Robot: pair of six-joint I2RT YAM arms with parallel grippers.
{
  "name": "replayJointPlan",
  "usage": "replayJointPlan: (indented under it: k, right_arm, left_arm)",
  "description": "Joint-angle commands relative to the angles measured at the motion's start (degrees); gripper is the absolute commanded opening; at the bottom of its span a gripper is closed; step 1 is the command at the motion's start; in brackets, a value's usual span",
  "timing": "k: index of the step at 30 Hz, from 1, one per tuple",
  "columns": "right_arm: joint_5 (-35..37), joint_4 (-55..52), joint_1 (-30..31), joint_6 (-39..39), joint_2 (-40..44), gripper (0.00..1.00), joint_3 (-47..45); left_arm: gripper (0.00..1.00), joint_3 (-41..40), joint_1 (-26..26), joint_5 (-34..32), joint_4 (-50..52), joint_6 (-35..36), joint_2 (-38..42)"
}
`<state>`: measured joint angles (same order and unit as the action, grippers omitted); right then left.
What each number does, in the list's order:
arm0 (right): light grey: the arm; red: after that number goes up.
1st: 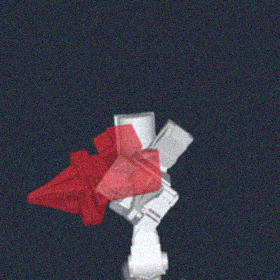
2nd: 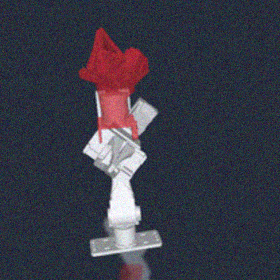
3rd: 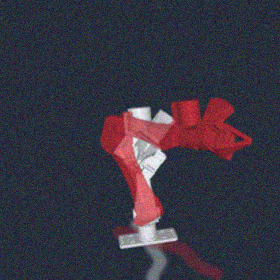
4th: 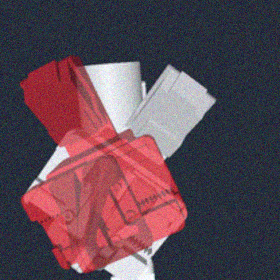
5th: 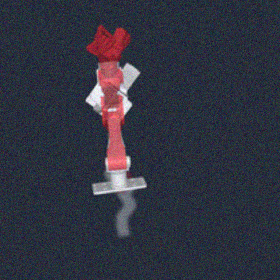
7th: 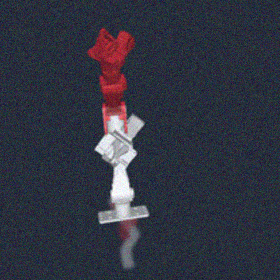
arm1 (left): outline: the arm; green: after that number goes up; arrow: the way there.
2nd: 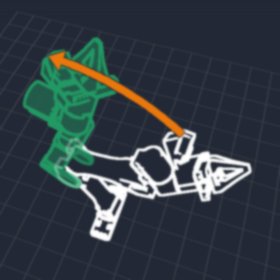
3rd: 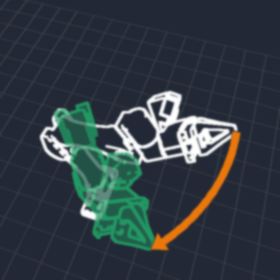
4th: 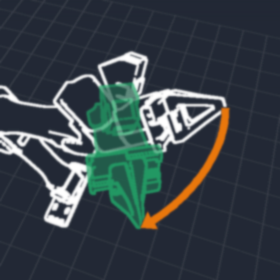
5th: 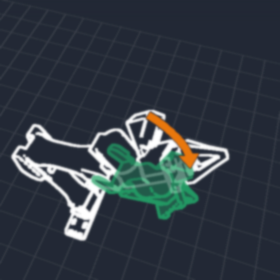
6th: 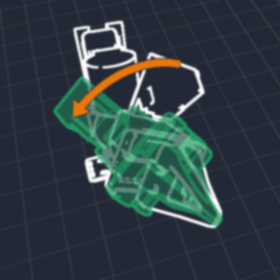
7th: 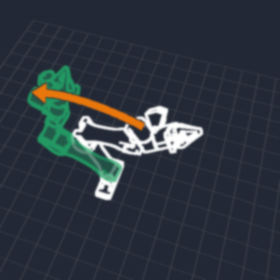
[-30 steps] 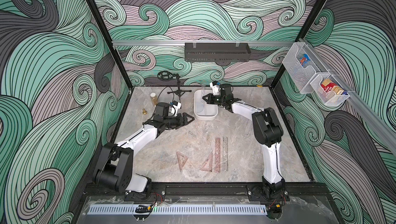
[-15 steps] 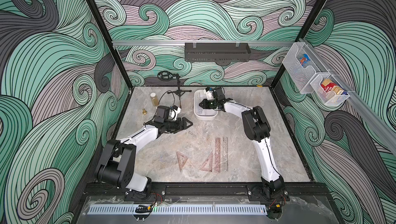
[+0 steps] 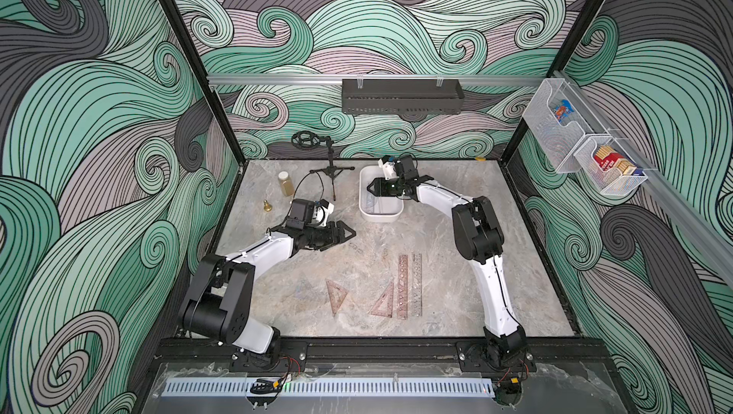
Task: Put the scattered rulers into the storage box
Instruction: Place the ruler in the storage box, then adjust the ruler at the center of the board.
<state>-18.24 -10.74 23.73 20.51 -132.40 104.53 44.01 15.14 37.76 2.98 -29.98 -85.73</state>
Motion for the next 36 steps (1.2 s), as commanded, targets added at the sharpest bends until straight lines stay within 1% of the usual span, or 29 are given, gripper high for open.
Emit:
replayJointPlan:
  k: [1, 4, 6, 8, 12, 14, 16, 18, 20, 24, 28, 36]
  right_arm:
    - [3.57, -0.68, 1.30, -1.84, 12.08, 0.51, -5.52]
    - [8.60, -0.56, 3.55, -2.41, 23.27, 0.51, -18.45]
    - [11.88, -0.28, 5.89, -2.51, 31.94, 0.51, -29.10]
    - [13.65, 0.11, 8.57, -1.70, 40.15, 0.50, -39.44]
    - [20.50, 0.16, 18.10, 2.47, 55.54, 0.48, -57.54]
    - [23.39, 0.10, 23.07, 5.18, 61.13, 0.47, -64.05]
    - [27.08, 0.04, 28.16, 7.35, 64.40, 0.47, -68.42]
    - [30.57, 0.05, 33.17, 8.57, 65.12, 0.48, -70.98]
    - [33.25, 0.94, 36.81, 9.05, 63.81, 0.50, -72.47]
    - [35.60, 3.50, 40.85, 9.81, 59.24, 0.54, -73.85]
    - [36.80, 5.77, 43.22, 9.90, 55.68, 0.55, -73.68]
    - [37.02, 7.99, 44.36, 9.08, 50.27, 0.52, -73.86]
  left_arm:
    - [0.76, -0.26, 0.01, -0.45, 1.01, 0.94, 1.09]
    - [0.76, -0.46, 1.37, -1.72, 3.08, 1.13, 2.33]
    - [0.76, -1.04, 2.80, -3.18, 4.64, 1.28, 3.35]
    - [0.76, -2.28, 4.16, -4.27, 4.89, 1.03, 3.82]
    - [0.75, -4.75, 6.87, -5.63, 5.26, 0.11, 6.54]
    - [0.75, -5.51, 7.45, -6.41, 5.57, -0.08, 7.41]
    - [0.75, -6.03, 7.43, -7.24, 5.86, 0.03, 8.33]
    - [0.75, -6.04, 7.45, -8.20, 6.19, 0.41, 8.52]
    - [0.75, -6.12, 7.45, -8.66, 6.06, 0.49, 8.03]
    - [0.75, -6.36, 7.45, -8.32, 5.35, 0.01, 6.94]
    - [0.75, -6.30, 7.43, -8.72, 5.57, 0.17, 6.79]
    - [0.75, -5.73, 6.62, -8.80, 6.80, 0.77, 5.83]
